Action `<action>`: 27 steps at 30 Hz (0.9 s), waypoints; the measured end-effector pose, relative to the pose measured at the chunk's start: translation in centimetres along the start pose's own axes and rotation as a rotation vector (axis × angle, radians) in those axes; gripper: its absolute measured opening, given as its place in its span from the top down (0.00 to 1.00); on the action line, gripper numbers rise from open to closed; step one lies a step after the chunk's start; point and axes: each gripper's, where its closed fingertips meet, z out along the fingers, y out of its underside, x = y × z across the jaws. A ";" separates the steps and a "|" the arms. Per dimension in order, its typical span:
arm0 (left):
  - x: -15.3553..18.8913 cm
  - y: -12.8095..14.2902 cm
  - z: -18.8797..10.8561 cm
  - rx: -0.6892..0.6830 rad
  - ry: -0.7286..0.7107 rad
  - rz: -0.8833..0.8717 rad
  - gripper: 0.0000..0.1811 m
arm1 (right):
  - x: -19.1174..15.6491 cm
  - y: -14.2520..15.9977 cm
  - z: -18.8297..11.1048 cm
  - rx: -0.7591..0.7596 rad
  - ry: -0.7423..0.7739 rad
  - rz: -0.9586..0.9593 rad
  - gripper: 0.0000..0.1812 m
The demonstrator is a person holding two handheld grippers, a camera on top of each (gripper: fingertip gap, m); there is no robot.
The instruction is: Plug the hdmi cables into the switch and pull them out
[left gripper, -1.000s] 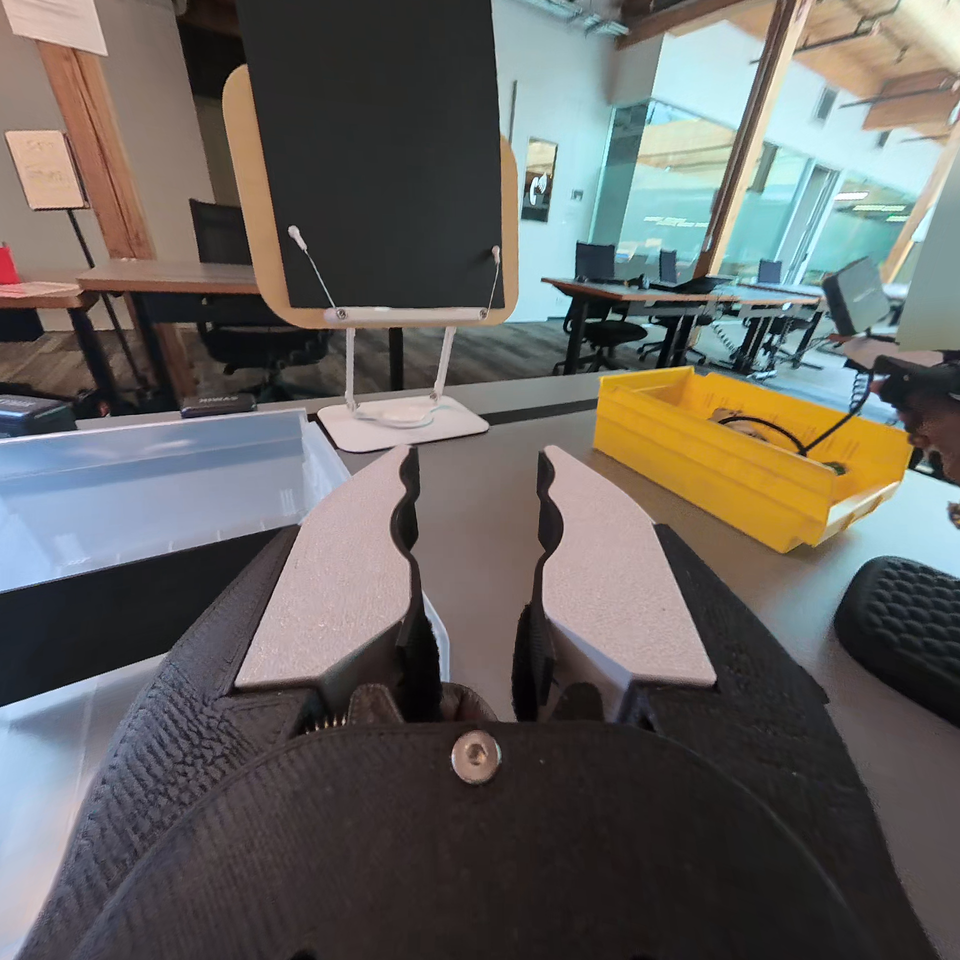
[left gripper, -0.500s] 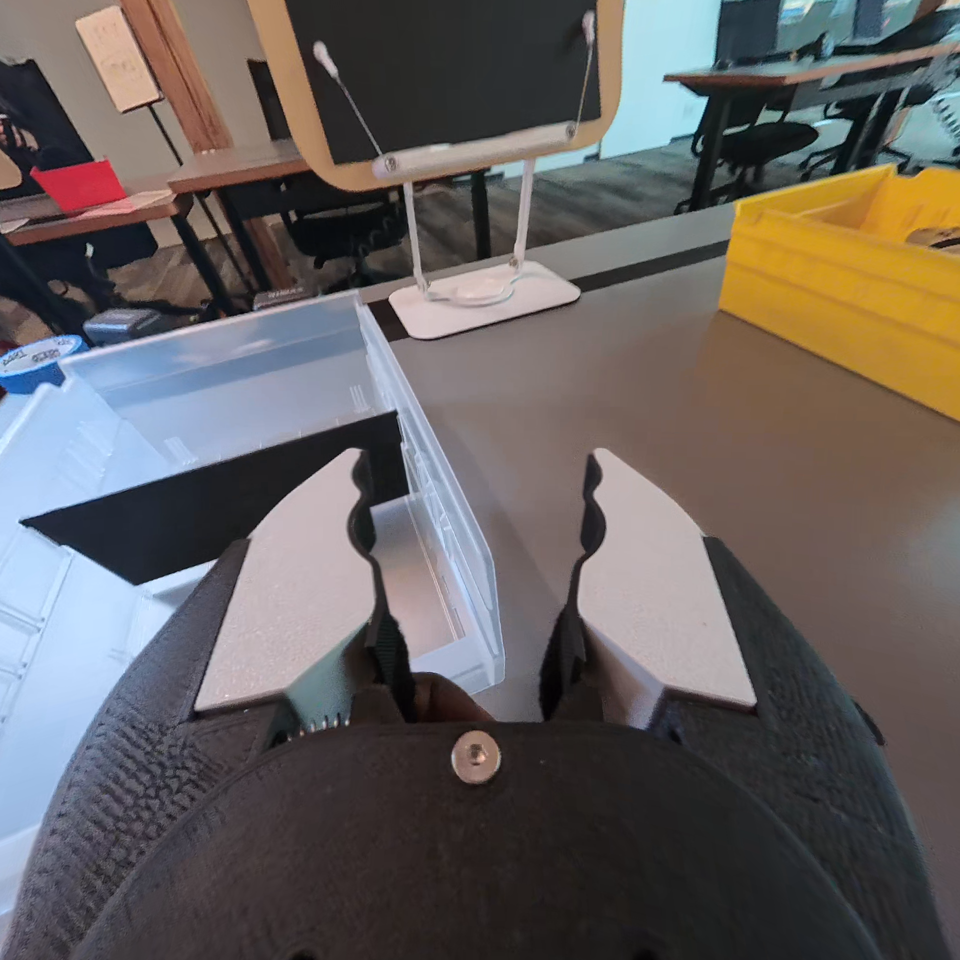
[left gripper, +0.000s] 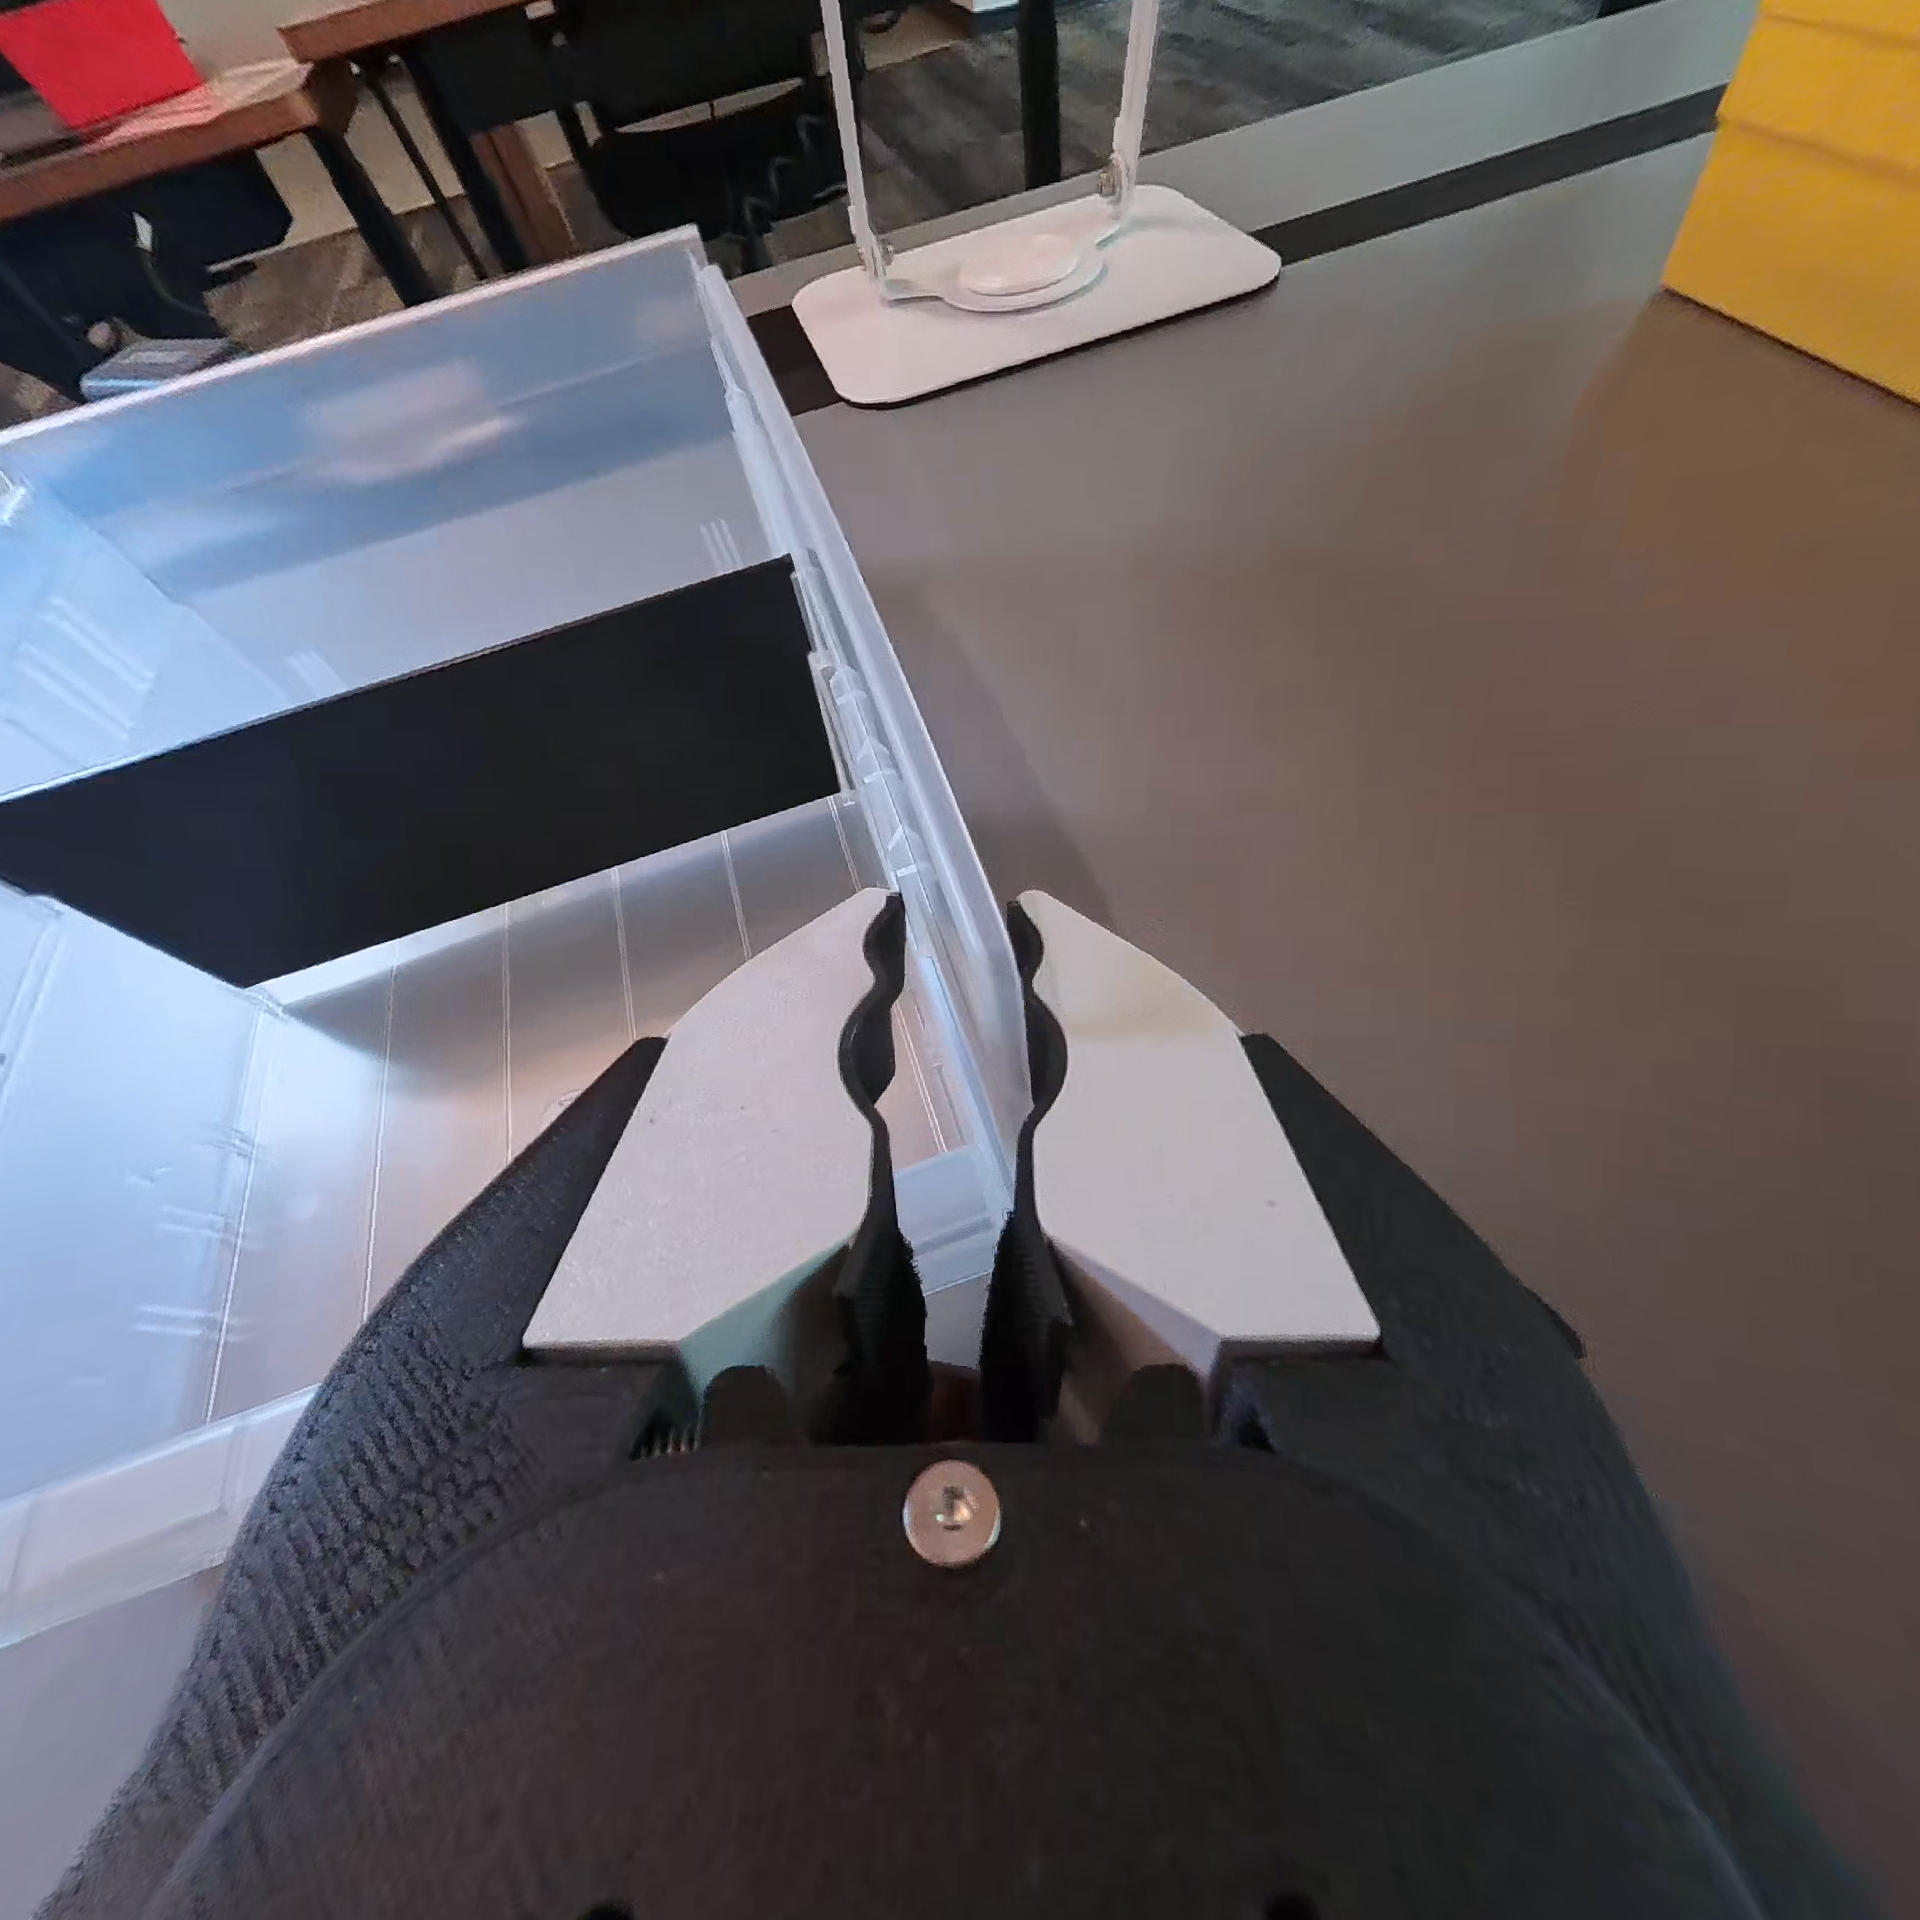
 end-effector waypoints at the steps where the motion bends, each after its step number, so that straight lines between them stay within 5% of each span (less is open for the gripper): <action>1: 0.1 0.0 0.0 -0.001 0.004 0.021 0.90 | -0.2 -0.1 0.0 -0.001 -0.001 -0.046 0.94; 9: 2.7 -0.7 0.6 0.016 0.126 0.200 0.92 | -4.6 -1.9 -0.9 0.075 -0.161 -0.062 0.93; 16: 3.7 -1.3 0.9 0.064 0.173 0.164 0.96 | -9.6 -3.8 -1.9 0.174 -0.368 0.051 0.93; 20: 3.1 -6.0 -1.6 0.342 0.096 0.082 0.67 | -11.9 -5.3 -3.4 0.272 -0.549 0.056 0.80; 24: 3.8 -12.0 -7.3 0.786 0.119 -0.144 0.65 | -6.5 -9.2 -6.2 0.557 -0.480 0.203 0.61; 27: 7.3 -13.1 -7.5 0.810 0.266 -0.247 0.59 | 2.9 -7.9 -5.3 0.584 -0.139 0.356 0.54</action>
